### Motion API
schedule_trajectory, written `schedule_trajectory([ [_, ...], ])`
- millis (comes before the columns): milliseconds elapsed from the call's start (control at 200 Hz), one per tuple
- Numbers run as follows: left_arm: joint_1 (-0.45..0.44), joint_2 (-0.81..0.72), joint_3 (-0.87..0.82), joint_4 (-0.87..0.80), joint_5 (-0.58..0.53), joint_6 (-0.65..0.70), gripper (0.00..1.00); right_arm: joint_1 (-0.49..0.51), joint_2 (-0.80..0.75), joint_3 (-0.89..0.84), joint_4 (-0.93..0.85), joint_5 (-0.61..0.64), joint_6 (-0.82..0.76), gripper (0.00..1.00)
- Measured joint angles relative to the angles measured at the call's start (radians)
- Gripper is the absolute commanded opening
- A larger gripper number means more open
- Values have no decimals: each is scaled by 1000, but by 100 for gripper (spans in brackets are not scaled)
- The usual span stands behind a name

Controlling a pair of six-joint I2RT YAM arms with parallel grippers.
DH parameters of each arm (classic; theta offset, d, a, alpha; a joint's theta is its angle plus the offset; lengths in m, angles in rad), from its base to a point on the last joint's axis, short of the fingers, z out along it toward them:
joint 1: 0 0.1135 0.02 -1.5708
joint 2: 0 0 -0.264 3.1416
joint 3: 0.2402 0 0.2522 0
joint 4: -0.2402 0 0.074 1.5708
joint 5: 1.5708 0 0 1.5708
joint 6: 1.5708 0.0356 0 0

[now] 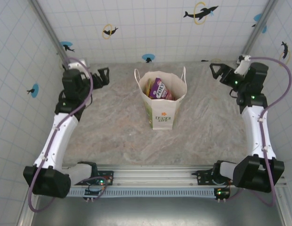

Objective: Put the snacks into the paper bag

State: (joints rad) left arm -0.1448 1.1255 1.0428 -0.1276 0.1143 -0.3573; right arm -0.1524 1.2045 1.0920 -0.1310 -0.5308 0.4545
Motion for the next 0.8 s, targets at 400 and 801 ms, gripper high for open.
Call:
schedule_trajectory([
  [400, 0, -155, -704, 494, -333, 174, 98, 5, -45, -626, 356, 215, -136, 98],
  [801, 0, -58, -1037, 923, -432, 203, 98, 62, 38, -913, 787, 322, -271, 98],
])
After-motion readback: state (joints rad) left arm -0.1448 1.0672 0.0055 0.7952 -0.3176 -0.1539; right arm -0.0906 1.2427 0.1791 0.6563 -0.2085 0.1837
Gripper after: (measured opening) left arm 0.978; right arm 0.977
